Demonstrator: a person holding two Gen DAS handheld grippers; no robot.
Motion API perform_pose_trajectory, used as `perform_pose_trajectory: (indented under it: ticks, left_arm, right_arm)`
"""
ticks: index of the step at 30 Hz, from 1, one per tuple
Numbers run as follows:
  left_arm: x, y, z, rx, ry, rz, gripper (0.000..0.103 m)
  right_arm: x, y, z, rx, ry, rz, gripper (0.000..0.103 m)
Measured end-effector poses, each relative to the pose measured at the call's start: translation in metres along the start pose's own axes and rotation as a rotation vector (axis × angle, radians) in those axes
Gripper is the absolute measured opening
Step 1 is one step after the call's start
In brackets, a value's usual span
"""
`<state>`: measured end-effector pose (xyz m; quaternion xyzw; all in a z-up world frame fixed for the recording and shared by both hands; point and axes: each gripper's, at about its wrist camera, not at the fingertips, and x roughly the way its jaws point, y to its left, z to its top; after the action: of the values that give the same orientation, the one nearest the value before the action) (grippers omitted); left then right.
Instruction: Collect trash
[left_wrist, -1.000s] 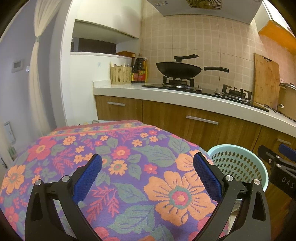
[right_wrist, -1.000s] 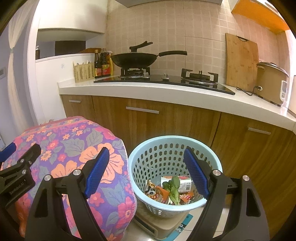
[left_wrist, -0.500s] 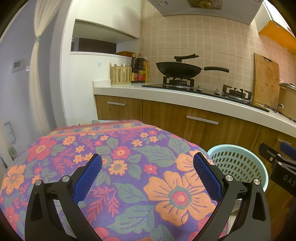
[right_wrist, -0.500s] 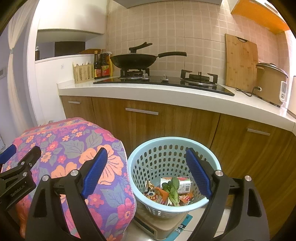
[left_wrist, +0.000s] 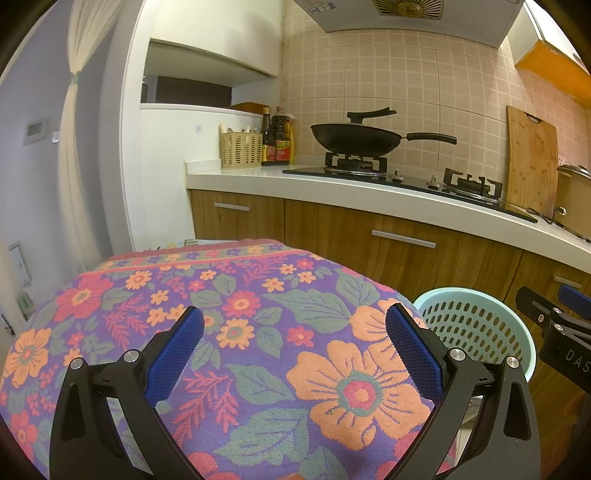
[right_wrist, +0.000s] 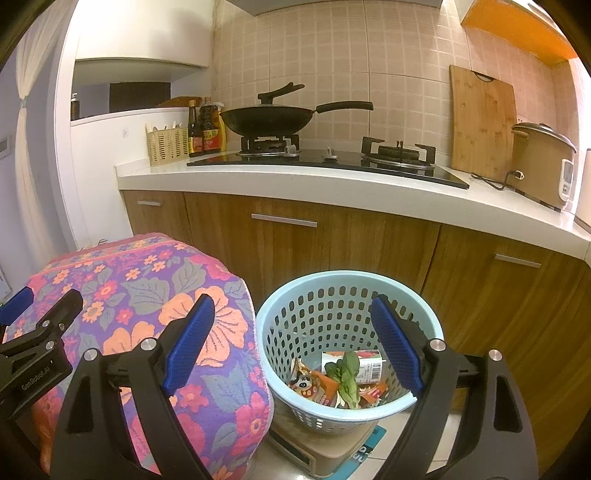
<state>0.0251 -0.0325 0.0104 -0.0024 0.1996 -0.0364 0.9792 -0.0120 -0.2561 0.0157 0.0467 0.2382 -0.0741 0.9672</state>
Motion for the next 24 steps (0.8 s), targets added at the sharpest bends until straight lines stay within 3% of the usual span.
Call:
perform_pose_trajectory:
  ticks: [24]
  left_arm:
    - [0.0006, 0.0017, -0.0006, 0.004, -0.003, -0.003, 0.095]
  right_arm:
    - [-0.0006, 0.0008, 0.0000, -0.002, -0.002, -0.004, 0.082]
